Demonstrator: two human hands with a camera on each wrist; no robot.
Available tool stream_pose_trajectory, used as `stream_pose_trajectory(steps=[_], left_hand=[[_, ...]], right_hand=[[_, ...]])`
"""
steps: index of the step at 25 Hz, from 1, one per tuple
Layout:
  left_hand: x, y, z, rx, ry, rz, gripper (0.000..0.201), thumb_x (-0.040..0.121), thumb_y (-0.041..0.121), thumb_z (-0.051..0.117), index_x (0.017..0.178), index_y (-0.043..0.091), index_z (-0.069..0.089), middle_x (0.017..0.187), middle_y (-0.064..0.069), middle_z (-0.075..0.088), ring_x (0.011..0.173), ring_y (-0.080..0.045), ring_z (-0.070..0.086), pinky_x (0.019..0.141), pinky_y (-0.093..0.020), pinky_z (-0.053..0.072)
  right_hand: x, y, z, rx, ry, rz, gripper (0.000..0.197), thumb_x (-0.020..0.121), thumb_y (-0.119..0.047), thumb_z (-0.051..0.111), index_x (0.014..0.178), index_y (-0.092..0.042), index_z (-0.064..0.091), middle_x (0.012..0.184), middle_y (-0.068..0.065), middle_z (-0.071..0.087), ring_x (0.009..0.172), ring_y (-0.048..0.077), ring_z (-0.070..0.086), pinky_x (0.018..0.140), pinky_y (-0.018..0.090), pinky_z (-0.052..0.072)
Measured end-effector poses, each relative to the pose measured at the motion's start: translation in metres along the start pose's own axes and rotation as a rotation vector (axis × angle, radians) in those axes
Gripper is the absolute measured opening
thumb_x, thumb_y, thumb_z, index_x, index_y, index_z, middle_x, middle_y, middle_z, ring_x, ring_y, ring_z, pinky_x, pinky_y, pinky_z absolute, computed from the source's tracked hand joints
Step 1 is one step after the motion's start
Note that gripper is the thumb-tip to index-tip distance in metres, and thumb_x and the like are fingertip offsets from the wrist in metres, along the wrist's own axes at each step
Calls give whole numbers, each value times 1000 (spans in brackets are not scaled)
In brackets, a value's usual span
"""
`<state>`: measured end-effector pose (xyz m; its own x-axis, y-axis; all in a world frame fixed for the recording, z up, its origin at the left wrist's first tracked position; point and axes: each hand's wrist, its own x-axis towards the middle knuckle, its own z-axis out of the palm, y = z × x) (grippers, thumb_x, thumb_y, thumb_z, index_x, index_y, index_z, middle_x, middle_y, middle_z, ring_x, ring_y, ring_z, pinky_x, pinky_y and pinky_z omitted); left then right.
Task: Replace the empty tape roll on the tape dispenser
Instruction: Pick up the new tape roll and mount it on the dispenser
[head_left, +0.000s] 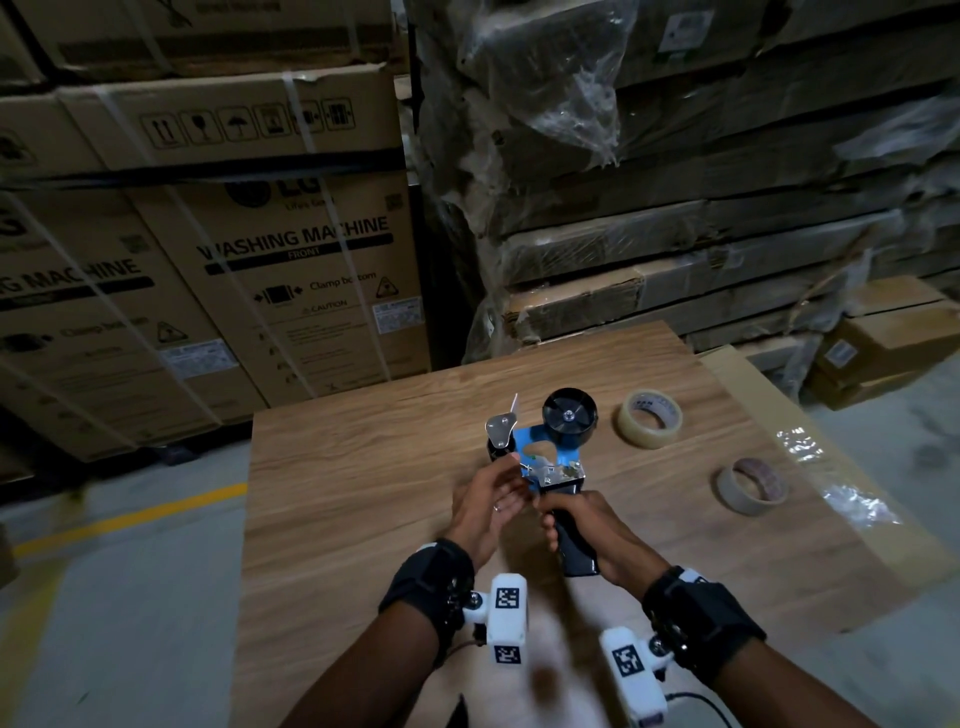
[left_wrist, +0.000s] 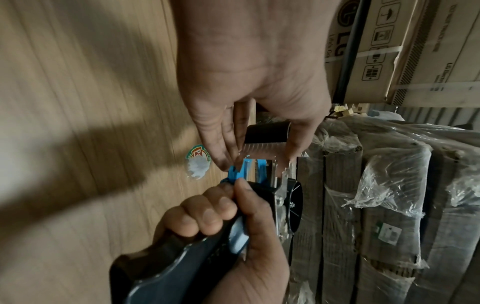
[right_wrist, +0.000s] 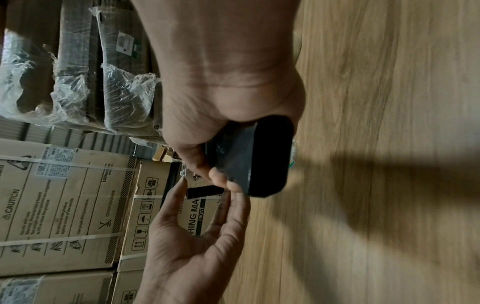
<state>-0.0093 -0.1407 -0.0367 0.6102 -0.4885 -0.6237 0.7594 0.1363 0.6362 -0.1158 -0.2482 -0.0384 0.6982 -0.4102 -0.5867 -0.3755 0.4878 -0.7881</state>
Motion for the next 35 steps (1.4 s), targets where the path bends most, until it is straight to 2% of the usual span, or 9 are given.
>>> stream_pose_trajectory(steps=[4,7,10,14,18,22,25,30,35], left_hand=[[3,-4,5,-28,6,-24,21,84,13,77,102,3,70,93,-15,77,93,-28,73,100,-43,55],[-2,-8,15,-64,-9,4,14,86,10,74,98,3,71,87,-14,79,94,-28,73,100,-43,54],[-7,-13,25,-74,10,51,10,88,10,73,94,2,71,94,-17,78,94,-27,73,97,-41,56],[-4,-19,27,-26,-14,77,31,86,22,78,105,-1,73,104,-18,78,104,-27,74,104,-42,54],[2,-12,25,29,-30,66,47,81,35,81,112,3,70,109,-18,77,104,-25,75,99,-40,57],[10,-9,21,28,-65,-15,63,73,36,85,122,0,66,118,-22,73,105,-28,74,96,-38,58],[12,-16,22,-16,-64,11,71,67,37,89,124,1,66,118,-21,73,109,-30,73,97,-39,57],[7,-25,30,-34,-13,109,46,78,29,83,112,0,70,105,-21,77,97,-25,77,96,-37,58],[7,-37,32,-22,12,131,49,79,31,84,113,-3,71,106,-19,77,101,-26,76,103,-41,54]], right_hand=[[0,-2,-7,9,6,33,9,76,-8,71,79,-5,63,61,9,53,48,21,48,47,29,42],[1,-4,-10,36,16,37,4,77,-6,68,78,-5,65,60,9,52,48,20,47,46,29,41],[6,-4,-13,88,13,46,6,78,-7,67,83,-5,66,60,8,52,48,19,47,46,29,41],[11,-5,-19,107,5,100,7,76,-12,70,75,-10,64,59,4,52,48,18,48,46,28,41],[9,-12,-28,88,-7,74,4,80,-9,68,81,-8,65,59,5,52,47,18,47,45,28,41],[7,-19,-36,78,-33,66,3,82,-7,66,82,-7,64,59,5,52,47,18,48,44,27,42],[9,-22,-38,63,-33,75,1,83,-6,66,83,-7,65,59,5,53,46,17,48,44,26,42],[14,-22,-36,89,-53,106,4,81,-9,67,80,-9,64,60,4,53,47,16,48,45,26,41],[19,-27,-35,96,-39,93,4,79,-10,69,76,-9,65,60,4,53,47,16,49,45,26,42]])
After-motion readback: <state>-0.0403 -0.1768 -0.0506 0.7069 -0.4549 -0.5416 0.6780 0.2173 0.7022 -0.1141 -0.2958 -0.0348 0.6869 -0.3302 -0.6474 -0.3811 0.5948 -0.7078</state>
